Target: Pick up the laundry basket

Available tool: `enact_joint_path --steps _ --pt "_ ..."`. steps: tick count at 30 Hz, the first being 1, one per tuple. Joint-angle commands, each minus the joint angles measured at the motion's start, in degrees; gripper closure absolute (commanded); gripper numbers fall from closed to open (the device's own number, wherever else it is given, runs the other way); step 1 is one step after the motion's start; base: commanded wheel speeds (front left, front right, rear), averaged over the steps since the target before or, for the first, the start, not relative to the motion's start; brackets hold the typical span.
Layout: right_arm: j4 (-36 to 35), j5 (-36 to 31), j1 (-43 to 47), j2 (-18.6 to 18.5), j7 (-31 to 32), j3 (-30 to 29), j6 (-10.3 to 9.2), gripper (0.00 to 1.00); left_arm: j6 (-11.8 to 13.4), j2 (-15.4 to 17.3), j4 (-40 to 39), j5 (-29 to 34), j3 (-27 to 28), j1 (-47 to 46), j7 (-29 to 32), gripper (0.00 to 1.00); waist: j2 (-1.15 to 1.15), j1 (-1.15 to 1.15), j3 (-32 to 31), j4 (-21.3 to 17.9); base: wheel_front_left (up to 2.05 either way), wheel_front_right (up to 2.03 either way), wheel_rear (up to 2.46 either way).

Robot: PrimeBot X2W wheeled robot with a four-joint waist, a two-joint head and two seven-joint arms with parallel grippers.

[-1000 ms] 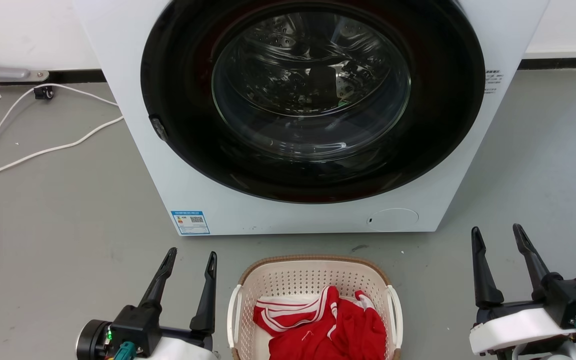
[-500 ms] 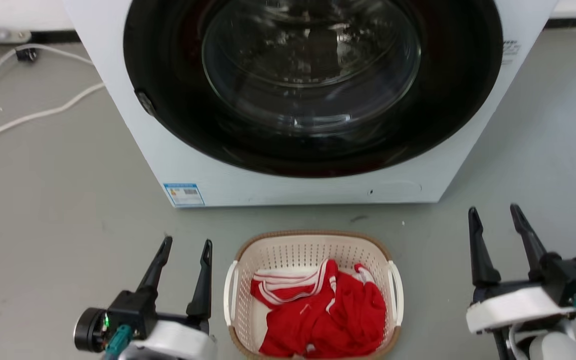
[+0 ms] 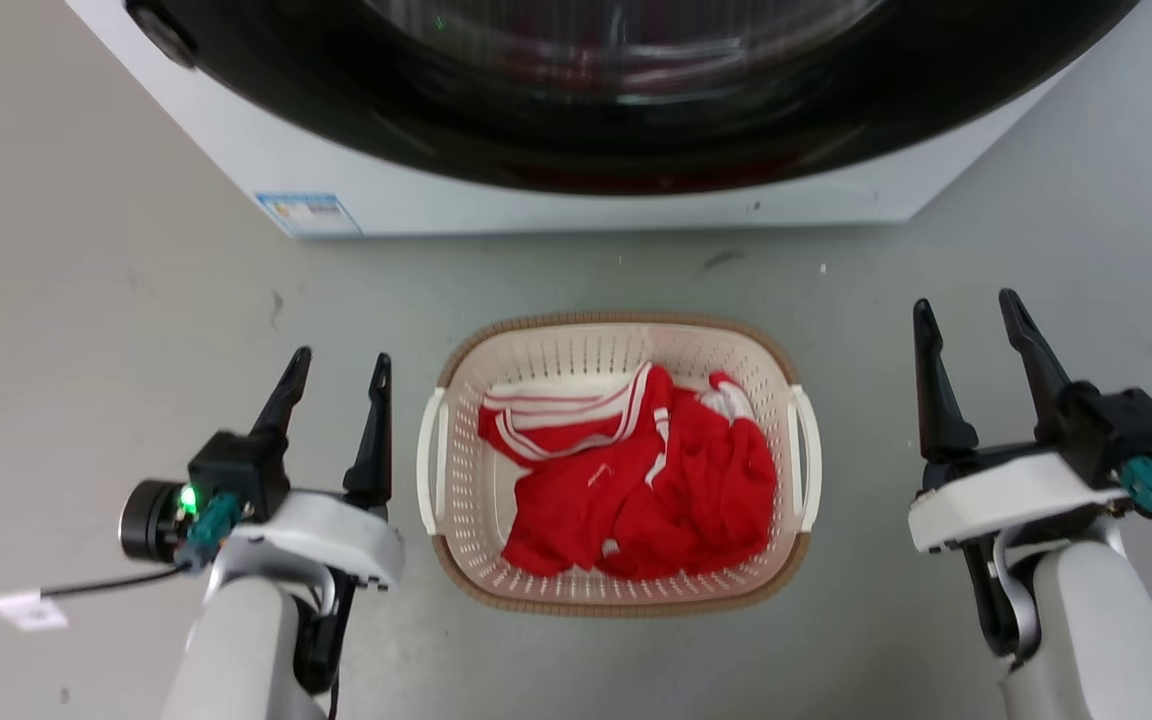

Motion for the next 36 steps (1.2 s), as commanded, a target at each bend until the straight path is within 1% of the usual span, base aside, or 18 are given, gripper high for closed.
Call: enact_joint_path --steps 1,7,14,17,19,23,30,36 --pt "0.95 0.02 -1.52 0.05 -0.13 0.05 -0.02 0.0 -0.06 0.4 0.83 -0.38 -0.26 -1.56 -0.15 0.0 0.0 -0.01 4.73 -0.28 0.0 0.0 0.0" --pt "11.02 0.0 -8.67 0.03 1.41 -0.23 -0.03 0.0 -0.11 2.86 10.29 -2.74 -4.58 -9.52 -0.16 0.0 0.0 -0.01 10.46 0.21 0.0 0.0 0.0" --pt "25.31 1.16 -17.19 -0.02 4.59 2.46 -0.03 0.0 -0.12 5.29 25.55 -9.22 -13.17 -18.94 0.19 0.0 0.0 -0.01 15.43 0.5 0.0 0.0 0.0" --pt "31.7 2.79 -20.56 0.02 6.66 3.53 -0.02 0.0 -0.13 6.01 31.11 -11.92 -16.73 -22.27 1.77 0.0 0.0 -0.01 17.02 0.67 0.0 0.0 0.0" --pt "35.32 1.82 -22.63 0.06 7.9 5.49 -0.02 0.0 -0.13 6.12 34.06 -13.73 -19.02 -24.39 3.16 0.0 0.0 -0.01 17.9 0.69 0.0 0.0 0.0" --pt "41.28 3.55 -26.56 -0.03 10.04 7.1 -0.03 0.0 -0.13 6.45 37.71 -17.46 -23.0 -27.86 4.84 0.0 0.0 -0.01 19.92 1.01 0.0 0.0 0.0" --pt "49.71 6.69 -32.85 -0.01 13.67 8.62 -0.03 0.0 -0.13 7.65 40.88 -22.2 -29.9 -33.05 6.33 0.0 0.0 -0.01 22.35 1.39 0.0 0.0 0.0" --pt "55.18 7.91 -37.2 -0.01 16.38 9.74 -0.03 0.0 -0.07 8.45 42.35 -27.14 -34.93 -35.99 10.55 0.0 0.0 -0.01 23.91 1.53 0.0 0.0 0.0"
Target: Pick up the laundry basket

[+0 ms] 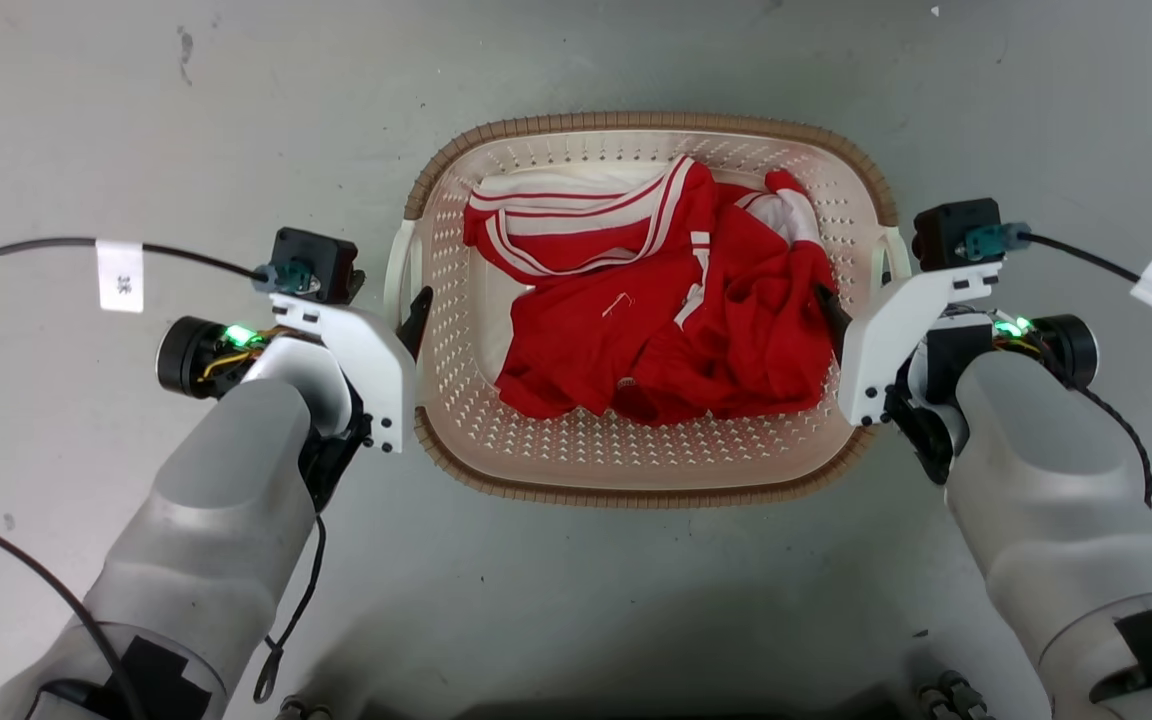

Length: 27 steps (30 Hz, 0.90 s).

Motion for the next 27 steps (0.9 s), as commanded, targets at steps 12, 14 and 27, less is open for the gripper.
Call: enact_joint_path --steps 12,14,27 --pt "3.77 1.97 -4.59 -0.07 1.56 0.99 -0.04 0.0 0.08 3.23 -0.61 -8.81 -8.7 -3.09 3.67 0.0 0.0 0.0 2.24 0.37 0.0 0.0 0.0" --pt "3.89 2.44 -4.97 -0.07 1.12 1.25 -0.04 0.0 0.08 3.51 -0.51 -9.78 -9.8 -3.69 3.42 0.0 0.0 0.0 2.55 0.46 0.0 0.0 0.0" --pt "4.54 4.81 -5.48 -0.06 0.17 5.16 -0.04 0.0 0.06 3.31 0.68 -14.89 -17.81 -6.62 -0.09 0.0 0.0 0.0 2.34 1.13 0.0 0.0 0.0"
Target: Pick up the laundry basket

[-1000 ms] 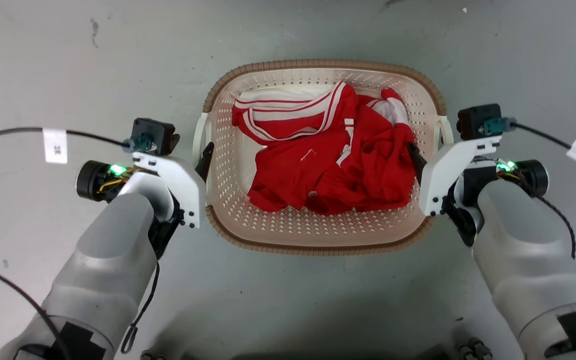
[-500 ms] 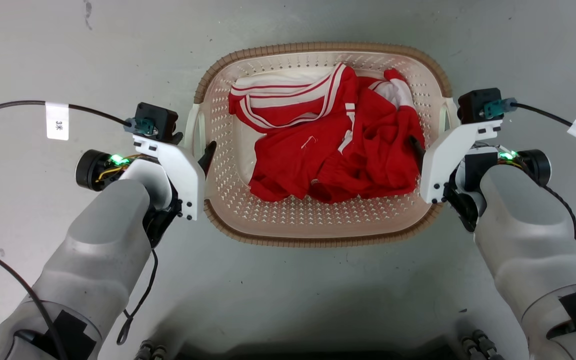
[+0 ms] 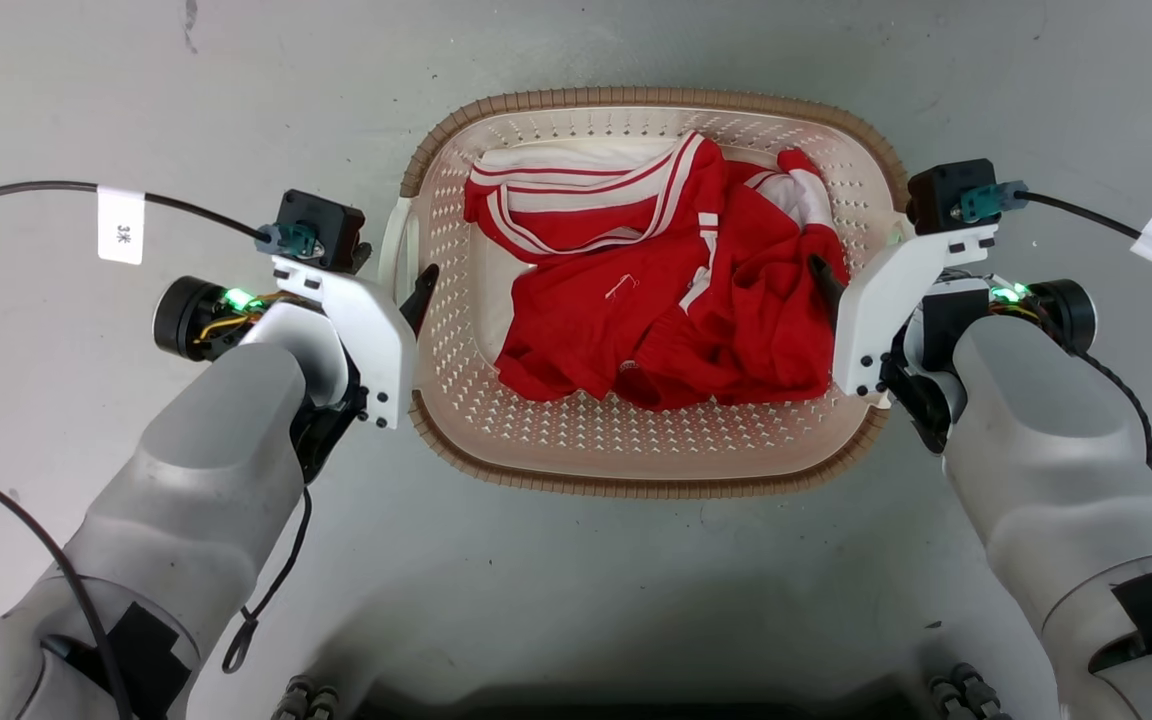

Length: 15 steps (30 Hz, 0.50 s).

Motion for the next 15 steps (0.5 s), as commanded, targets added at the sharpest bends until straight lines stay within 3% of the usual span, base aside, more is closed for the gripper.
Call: enact_joint_path --steps 1,2,3,4,15 --pt "0.2 0.63 -0.46 -0.06 0.31 0.51 -0.04 0.0 0.07 0.26 0.31 -0.66 -0.65 -0.74 0.0 0.0 0.0 0.0 0.09 0.06 0.0 0.0 0.0" --pt "0.21 0.87 -0.51 -0.06 0.63 0.83 -0.04 0.52 0.07 0.24 0.36 -1.08 -1.03 -0.87 0.25 0.0 0.0 0.0 0.15 0.1 0.0 0.0 0.0" --pt "0.22 1.08 -0.58 -0.06 0.87 1.1 -0.04 1.0 0.07 0.18 0.35 -1.71 -1.39 -0.88 0.64 0.19 0.0 0.0 0.22 0.1 0.0 0.0 0.0" --pt "0.26 1.3 -0.61 0.06 1.29 1.7 -0.02 1.0 0.07 0.49 -0.36 -3.25 -2.71 -0.89 1.3 1.0 0.0 0.0 0.3 0.05 0.0 0.0 0.0" --pt "0.48 -1.5 1.45 -0.21 2.59 0.92 -0.02 1.0 0.05 1.56 -2.08 -8.27 -7.94 1.27 2.35 1.0 0.0 0.0 -4.11 -0.62 0.0 0.0 0.0"
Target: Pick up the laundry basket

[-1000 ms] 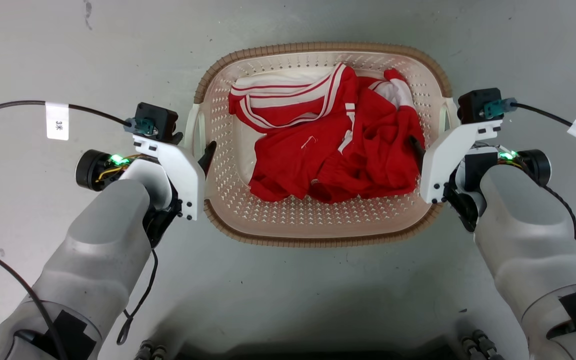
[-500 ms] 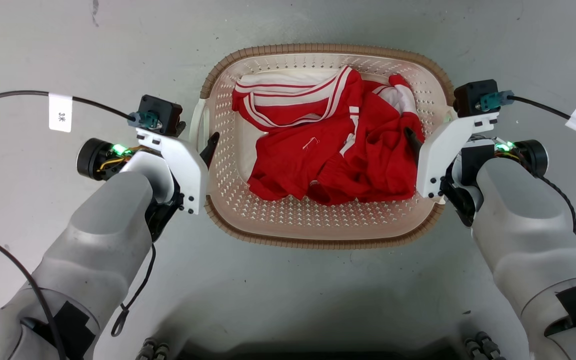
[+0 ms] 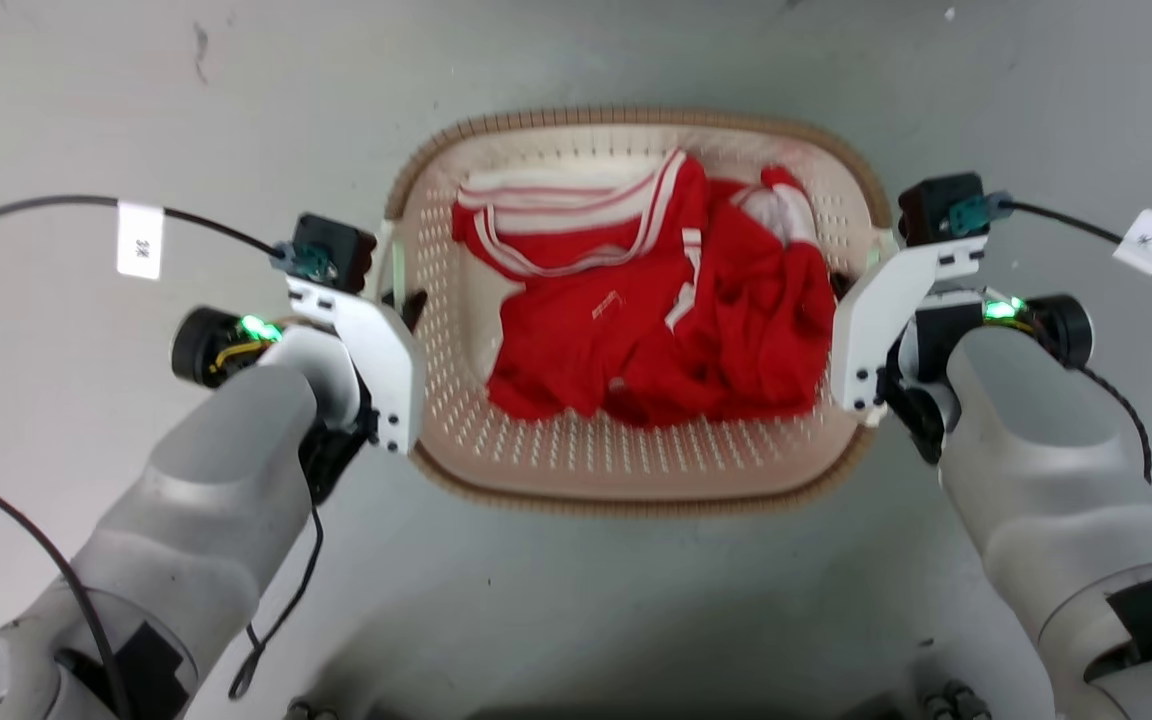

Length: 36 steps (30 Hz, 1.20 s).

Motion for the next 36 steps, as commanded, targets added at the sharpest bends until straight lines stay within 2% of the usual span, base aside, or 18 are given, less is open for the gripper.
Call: enact_joint_path --steps 1,5,11,22,28,29,36 --pt "0.16 -2.0 1.2 -0.38 1.53 -0.18 0.0 1.0 -0.02 0.87 -0.84 -0.91 -1.22 1.05 1.24 1.0 0.0 0.0 -2.51 -0.41 0.0 0.0 0.0" --pt "0.14 -4.03 2.58 -0.41 4.95 -1.03 0.0 1.0 -0.02 1.66 -2.32 -3.11 -2.99 2.03 3.81 1.0 0.0 0.0 -6.23 -0.53 0.0 0.0 0.0" --pt "0.25 -6.18 4.99 -0.51 14.3 -0.5 0.0 1.0 -0.02 4.15 -5.68 -8.02 -6.58 3.94 11.0 1.0 0.0 0.0 -14.33 -0.7 0.0 0.0 0.0" --pt "-1.69 1.41 8.35 -0.75 31.15 7.91 0.01 1.0 -0.02 7.71 -10.54 -14.92 -9.88 8.96 23.84 1.0 0.0 0.0 -30.72 -1.01 0.0 0.0 0.0" --pt "-2.62 5.17 10.65 -0.72 36.13 10.5 0.07 1.0 -0.02 9.06 -12.6 -17.02 -10.41 10.42 28.01 1.0 0.0 0.0 -37.88 -0.99 0.0 0.0 0.0" --pt "-2.35 6.05 11.56 -0.74 37.45 11.37 0.07 1.0 -0.02 9.21 -12.41 -17.57 -10.48 11.11 29.93 1.0 0.0 0.0 -40.94 -0.75 0.0 0.0 0.0" --pt "-2.56 8.53 13.89 -0.88 40.01 13.33 0.07 1.0 -0.02 8.86 -11.37 -17.58 -10.79 15.31 33.04 1.0 0.0 0.0 -46.41 -1.08 0.0 0.0 0.0"
